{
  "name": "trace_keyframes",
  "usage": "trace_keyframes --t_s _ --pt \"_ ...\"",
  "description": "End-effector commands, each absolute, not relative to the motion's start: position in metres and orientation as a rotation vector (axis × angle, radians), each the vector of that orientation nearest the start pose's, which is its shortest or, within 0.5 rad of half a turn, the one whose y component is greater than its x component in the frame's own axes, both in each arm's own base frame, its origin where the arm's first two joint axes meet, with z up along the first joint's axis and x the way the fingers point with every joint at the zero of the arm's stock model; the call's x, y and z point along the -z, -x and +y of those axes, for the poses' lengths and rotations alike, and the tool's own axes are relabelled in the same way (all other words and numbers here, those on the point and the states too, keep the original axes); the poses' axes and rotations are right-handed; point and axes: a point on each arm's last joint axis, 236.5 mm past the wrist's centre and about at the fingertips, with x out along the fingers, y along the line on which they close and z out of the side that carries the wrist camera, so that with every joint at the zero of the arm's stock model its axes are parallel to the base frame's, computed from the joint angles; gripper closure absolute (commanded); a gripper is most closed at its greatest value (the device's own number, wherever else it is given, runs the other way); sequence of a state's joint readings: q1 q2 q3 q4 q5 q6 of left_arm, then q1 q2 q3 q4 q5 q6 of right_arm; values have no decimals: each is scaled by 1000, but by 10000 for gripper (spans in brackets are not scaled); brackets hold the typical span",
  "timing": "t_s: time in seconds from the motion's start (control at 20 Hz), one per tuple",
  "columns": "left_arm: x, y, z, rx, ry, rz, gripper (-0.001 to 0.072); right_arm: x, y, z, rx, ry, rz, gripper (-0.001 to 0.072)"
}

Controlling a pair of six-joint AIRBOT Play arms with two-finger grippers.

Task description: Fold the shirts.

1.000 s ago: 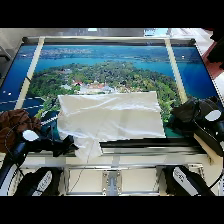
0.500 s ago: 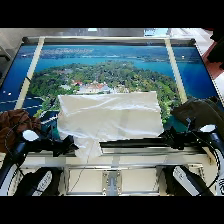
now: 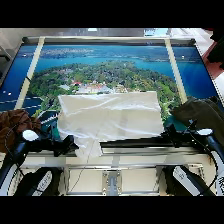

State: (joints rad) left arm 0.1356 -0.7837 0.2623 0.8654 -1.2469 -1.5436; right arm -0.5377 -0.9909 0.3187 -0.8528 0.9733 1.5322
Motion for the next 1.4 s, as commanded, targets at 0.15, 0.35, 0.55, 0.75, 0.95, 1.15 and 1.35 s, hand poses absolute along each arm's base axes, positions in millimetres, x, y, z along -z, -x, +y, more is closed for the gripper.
trace_keyframes --t_s 0.15,0.35,0.55,0.75,0.95,1.15,1.35 --pt "58 -159 -132 305 804 1578 697 66 -265 39 -8 -1212 1176 681" --pt "9 -212 -116 327 681 1406 697 17 -281 34 -96 -1106 1130 682" --pt "-47 -275 -95 294 593 1150 699 -15 -300 26 -133 -997 1082 682" --pt "-39 -299 -61 185 463 1115 700 -39 -338 34 -148 -865 962 683" --pt "-47 -362 -34 111 419 1005 700 -58 -390 47 -172 -776 870 683" --pt "-42 -416 -29 151 356 1028 700 -43 -443 47 -158 -765 868 683" --pt "5 -432 -50 211 307 1136 700 -2 -479 59 -140 -754 911 683"
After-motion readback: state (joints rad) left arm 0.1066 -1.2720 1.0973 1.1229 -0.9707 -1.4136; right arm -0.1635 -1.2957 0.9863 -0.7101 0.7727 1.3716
